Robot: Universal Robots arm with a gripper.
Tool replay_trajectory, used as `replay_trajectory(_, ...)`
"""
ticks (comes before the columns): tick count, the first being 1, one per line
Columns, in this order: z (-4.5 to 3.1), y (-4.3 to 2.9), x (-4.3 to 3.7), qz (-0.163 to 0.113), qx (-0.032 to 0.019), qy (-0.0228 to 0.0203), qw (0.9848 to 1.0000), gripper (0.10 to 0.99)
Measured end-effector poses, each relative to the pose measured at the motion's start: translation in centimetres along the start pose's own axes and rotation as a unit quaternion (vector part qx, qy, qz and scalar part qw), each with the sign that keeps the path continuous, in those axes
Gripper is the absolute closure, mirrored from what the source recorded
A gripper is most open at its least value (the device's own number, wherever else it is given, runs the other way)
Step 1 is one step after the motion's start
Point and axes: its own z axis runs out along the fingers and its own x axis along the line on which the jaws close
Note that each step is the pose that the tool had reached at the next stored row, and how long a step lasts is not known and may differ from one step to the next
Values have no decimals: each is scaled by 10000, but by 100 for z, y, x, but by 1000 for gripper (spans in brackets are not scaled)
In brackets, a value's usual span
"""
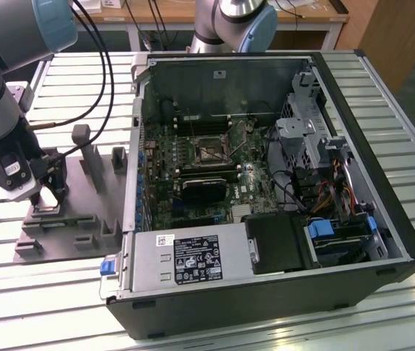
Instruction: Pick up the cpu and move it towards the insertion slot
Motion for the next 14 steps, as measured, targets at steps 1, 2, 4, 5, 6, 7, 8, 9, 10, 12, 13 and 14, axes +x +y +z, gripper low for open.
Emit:
replay_trajectory(1,1,0,0,0,0,-1,10000,549)
replay_trajectory(2,1,0,0,0,0,-1,10000,549)
replay_trajectory(4,-6,1,-1,0,-1,-2,10000,549)
replay_trajectory(5,-19,1,-1,0,-2,-3,10000,549)
replay_trajectory(6,-38,2,-1,0,-1,-2,10000,549)
replay_trajectory(7,-59,2,-1,0,0,-1,10000,549)
replay_trajectory(8,-80,3,-2,0,-1,-2,10000,549)
replay_trajectory(9,-104,4,-2,0,-1,-1,10000,549)
replay_trajectory(10,-128,5,-2,0,-2,-1,10000,549)
replay_trajectory(12,-176,7,-3,0,-3,-1,10000,549)
replay_trajectory(13,-199,8,-4,0,-4,-1,10000,549)
replay_trajectory(14,-224,9,-4,0,-4,-1,10000,549)
